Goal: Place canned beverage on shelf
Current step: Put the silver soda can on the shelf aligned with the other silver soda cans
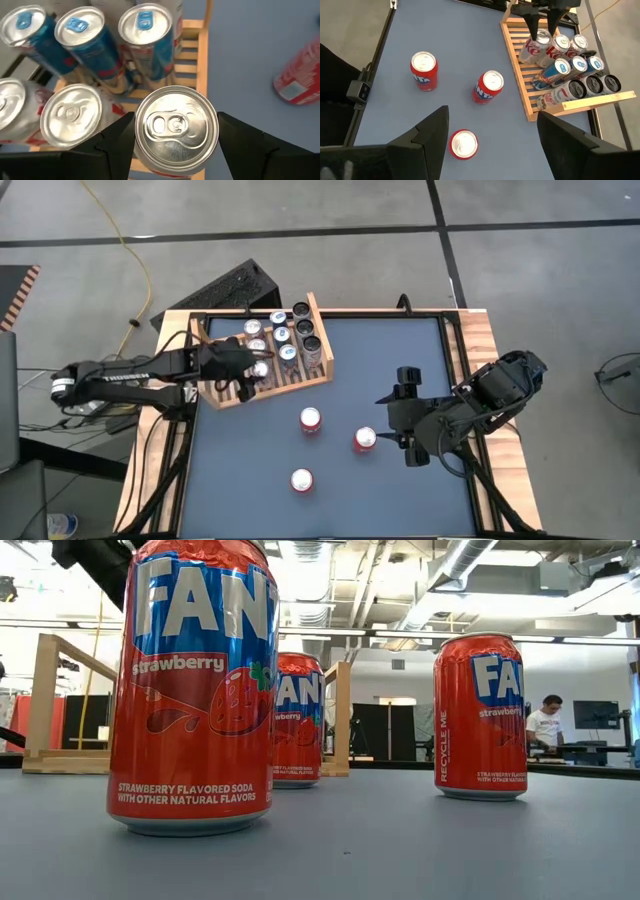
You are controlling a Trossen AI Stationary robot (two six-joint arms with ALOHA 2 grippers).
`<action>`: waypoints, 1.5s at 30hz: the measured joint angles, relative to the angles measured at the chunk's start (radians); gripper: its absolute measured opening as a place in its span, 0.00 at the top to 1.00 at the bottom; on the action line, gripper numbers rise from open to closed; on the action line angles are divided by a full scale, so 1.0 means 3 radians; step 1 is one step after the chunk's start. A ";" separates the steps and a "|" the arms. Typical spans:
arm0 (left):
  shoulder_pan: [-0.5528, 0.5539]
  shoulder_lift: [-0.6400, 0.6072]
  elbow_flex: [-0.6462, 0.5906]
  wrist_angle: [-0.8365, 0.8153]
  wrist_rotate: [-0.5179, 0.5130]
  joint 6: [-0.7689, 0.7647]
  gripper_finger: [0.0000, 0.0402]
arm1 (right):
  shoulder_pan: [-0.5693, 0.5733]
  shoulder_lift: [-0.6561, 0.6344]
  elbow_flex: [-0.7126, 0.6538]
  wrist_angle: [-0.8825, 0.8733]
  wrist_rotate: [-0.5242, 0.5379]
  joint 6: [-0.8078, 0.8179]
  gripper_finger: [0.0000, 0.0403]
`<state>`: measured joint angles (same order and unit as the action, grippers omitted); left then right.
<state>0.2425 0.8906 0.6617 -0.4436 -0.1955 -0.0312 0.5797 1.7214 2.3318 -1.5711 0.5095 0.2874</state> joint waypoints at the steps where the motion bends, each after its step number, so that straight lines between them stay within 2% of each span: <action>1: 0.0052 -0.0003 -0.0007 0.0011 0.0022 0.0014 0.43 | 0.0000 0.0000 0.0000 0.0000 0.0000 0.0000 0.31; 12: 0.0258 0.0053 -0.0046 0.0061 0.0115 0.0030 0.43 | 0.0000 0.0000 0.0000 0.0000 0.0000 0.0008 0.31; 23: 0.0320 0.0363 -0.0033 0.0205 0.0177 -0.0034 0.42 | 0.0000 0.0000 0.0000 0.0001 0.0000 0.0025 0.31; 29: 0.0397 0.0369 -0.0041 0.0364 0.0266 -0.0048 0.43 | 0.0001 0.0000 0.0000 0.0000 0.0000 0.0051 0.31; 41: 0.0474 0.0365 -0.0038 0.0245 0.0362 -0.0101 0.41 | 0.0001 0.0001 0.0000 0.0000 -0.0004 0.0065 0.31; 45: 0.0474 0.0365 -0.0038 0.0235 0.0431 -0.0112 0.38 | 0.0001 0.0001 0.0000 0.0000 -0.0006 0.0064 0.31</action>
<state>0.3847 1.0000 0.6502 -0.3730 -0.0662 -0.0647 0.5800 1.7218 2.3318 -1.5711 0.5076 0.3066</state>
